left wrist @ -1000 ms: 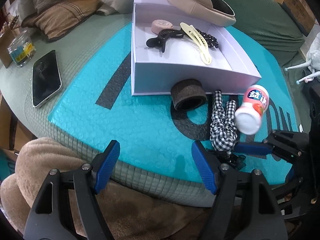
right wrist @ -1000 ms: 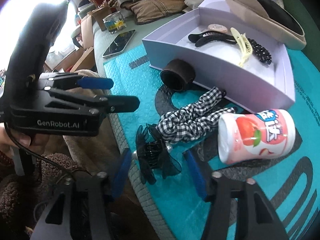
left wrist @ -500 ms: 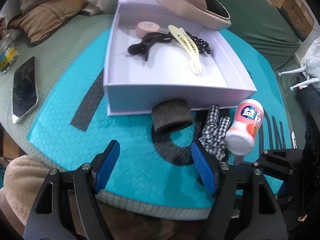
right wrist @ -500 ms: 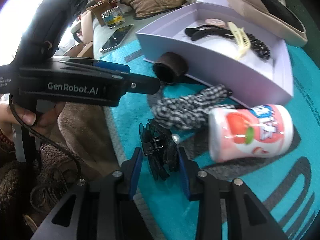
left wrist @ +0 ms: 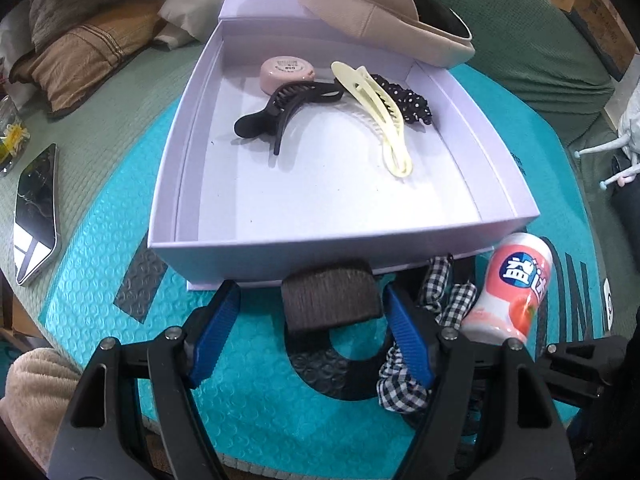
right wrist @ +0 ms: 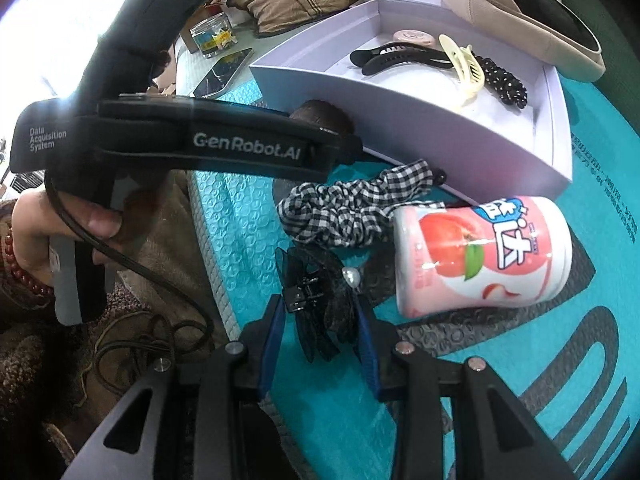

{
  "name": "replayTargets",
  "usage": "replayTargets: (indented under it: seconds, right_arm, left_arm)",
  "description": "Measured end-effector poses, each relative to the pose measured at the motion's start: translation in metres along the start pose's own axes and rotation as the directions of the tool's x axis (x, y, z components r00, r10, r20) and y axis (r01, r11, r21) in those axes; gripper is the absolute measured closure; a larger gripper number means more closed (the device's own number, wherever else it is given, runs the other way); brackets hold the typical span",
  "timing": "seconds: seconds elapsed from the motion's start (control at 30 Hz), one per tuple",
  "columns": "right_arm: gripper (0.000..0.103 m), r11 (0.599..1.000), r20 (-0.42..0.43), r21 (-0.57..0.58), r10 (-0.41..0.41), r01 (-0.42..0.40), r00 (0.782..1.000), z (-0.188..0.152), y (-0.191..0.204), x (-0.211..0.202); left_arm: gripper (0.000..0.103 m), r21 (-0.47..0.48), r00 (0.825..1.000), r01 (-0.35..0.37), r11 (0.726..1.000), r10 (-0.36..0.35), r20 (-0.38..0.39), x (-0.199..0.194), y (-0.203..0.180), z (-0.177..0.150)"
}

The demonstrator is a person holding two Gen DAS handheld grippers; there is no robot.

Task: Organize objects
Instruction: 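Grasp the brown hair tie with the left tool while the right grasps the black flower clip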

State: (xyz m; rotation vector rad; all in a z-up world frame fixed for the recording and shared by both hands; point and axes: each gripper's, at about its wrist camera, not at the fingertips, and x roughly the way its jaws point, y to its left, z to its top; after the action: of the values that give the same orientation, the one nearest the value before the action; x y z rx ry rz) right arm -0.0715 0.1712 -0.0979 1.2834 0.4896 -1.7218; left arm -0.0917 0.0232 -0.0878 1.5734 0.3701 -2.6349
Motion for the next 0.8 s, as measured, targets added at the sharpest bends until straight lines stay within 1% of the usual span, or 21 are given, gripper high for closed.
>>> replayTargets:
  seconds: [0.03,0.1,0.13,0.17,0.2,0.23,0.37,0.43,0.8]
  right_arm:
    - [0.068,1.000,0.000,-0.001,-0.001,0.001,1.000,0.000,0.000,0.000]
    - [0.068,1.000,0.000,-0.008,-0.004,0.004,1.000,0.001,0.001,0.001]
    - [0.068,1.000,0.000,-0.010,-0.006,0.006,1.000,0.002,0.001,0.001]
    - [0.068,1.000,0.000,-0.012,-0.008,0.008,1.000,0.002,0.001,0.001]
    - [0.068,1.000,0.000,-0.013,-0.010,0.010,1.000,0.002,0.002,0.001]
    - [0.067,1.000,0.001,-0.014,-0.012,0.012,1.000,0.002,0.002,0.001]
    - [0.067,1.000,0.003,-0.012,-0.013,0.013,1.000,0.002,0.004,0.002]
    - [0.067,1.000,0.007,-0.005,-0.012,0.012,1.000,0.001,0.003,0.002]
    - [0.068,0.999,0.007,-0.011,-0.037,0.037,0.999,-0.002,0.010,0.000]
  left_arm:
    - [0.034,0.008,1.000,-0.008,1.000,0.008,0.000,0.000,0.000,-0.001]
    - [0.043,0.021,1.000,-0.025,0.999,0.025,0.008,-0.001,0.000,-0.002]
    - [0.047,0.016,0.999,-0.032,0.999,0.032,0.010,-0.002,0.002,-0.002]
    - [0.053,0.009,0.999,-0.036,0.999,0.036,0.012,-0.003,0.004,-0.002]
    - [0.056,-0.001,1.000,-0.004,1.000,0.004,0.012,-0.005,0.007,-0.002]
    - [0.062,-0.010,1.000,0.024,1.000,-0.024,0.006,-0.004,0.008,-0.002]
    - [0.062,0.007,1.000,0.016,1.000,-0.017,0.007,-0.008,0.005,-0.004]
    - [0.062,0.005,1.000,0.030,1.000,-0.030,0.005,-0.010,0.007,-0.008]
    - [0.062,-0.020,0.999,0.042,0.999,-0.043,-0.013,-0.023,0.019,-0.026]
